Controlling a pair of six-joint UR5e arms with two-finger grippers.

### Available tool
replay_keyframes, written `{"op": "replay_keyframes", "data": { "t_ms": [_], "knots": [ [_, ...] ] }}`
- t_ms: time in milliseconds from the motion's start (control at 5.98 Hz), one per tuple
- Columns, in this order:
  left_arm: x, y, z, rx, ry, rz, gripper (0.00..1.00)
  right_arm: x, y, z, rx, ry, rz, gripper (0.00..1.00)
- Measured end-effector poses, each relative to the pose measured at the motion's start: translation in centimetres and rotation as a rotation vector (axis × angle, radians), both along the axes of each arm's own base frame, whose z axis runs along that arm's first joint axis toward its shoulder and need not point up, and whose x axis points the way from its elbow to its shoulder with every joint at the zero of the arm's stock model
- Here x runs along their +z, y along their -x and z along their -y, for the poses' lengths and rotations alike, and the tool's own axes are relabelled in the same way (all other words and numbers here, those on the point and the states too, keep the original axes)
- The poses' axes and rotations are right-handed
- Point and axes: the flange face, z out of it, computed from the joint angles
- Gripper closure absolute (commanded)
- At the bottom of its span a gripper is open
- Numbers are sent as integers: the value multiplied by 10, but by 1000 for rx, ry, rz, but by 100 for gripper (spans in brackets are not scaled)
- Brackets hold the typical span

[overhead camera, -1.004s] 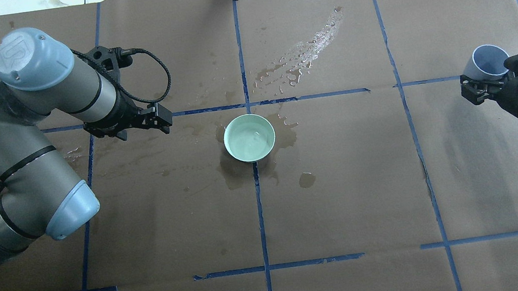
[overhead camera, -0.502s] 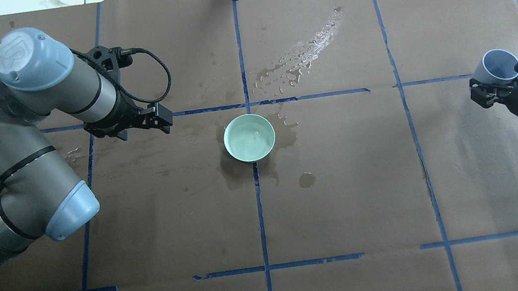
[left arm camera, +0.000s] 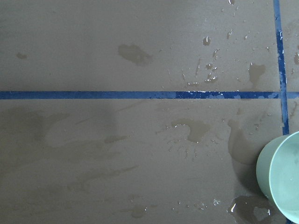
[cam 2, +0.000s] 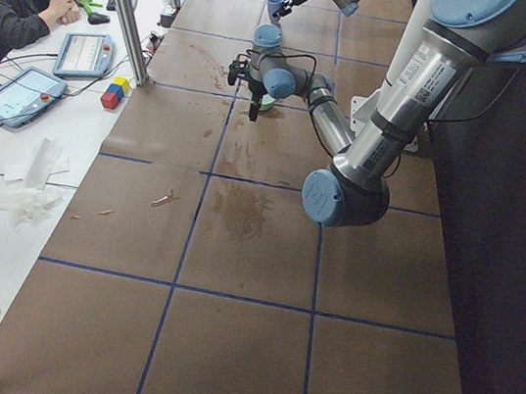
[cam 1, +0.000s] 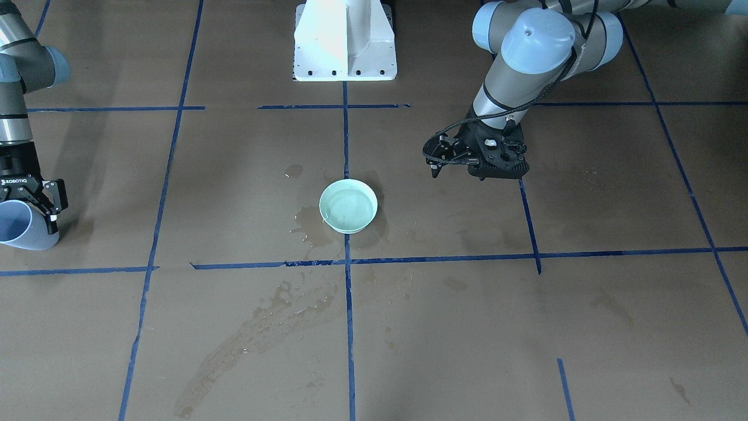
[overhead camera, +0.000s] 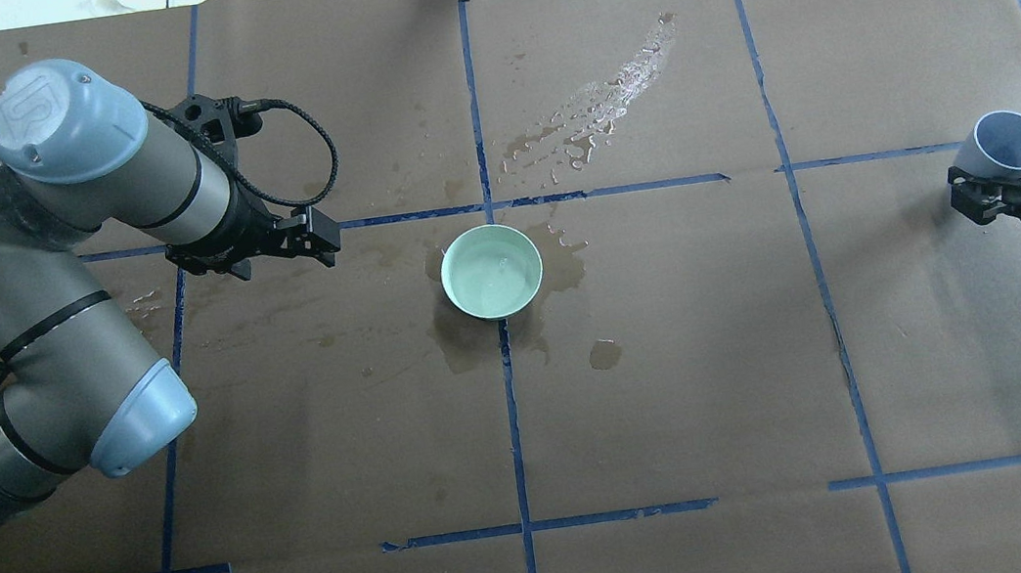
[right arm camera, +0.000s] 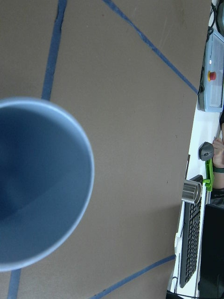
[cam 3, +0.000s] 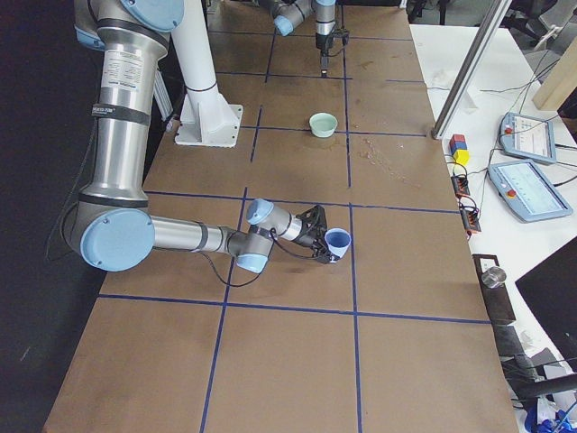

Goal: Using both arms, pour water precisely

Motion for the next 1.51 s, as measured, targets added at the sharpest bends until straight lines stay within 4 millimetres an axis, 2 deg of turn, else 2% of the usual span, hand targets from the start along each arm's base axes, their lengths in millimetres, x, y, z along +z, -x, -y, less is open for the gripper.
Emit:
{"op": "replay_keyframes", "data": {
  "t_ms": [167,837,1339,1506],
  "knots": [
    [0,0,0,1,0,1,0,1,0,-1,-2,-2,2,1],
    [0,0,0,2,0,0,0,0,-1,-1,5,-3,12,0],
    [-2,-1,0,1,-2,-2,0,11,-20,-20,-3,-12,34,0],
    [-2,0,0,0,-2,-3,0,12,-20,-25,-16,-11,56,0]
  ]
}}
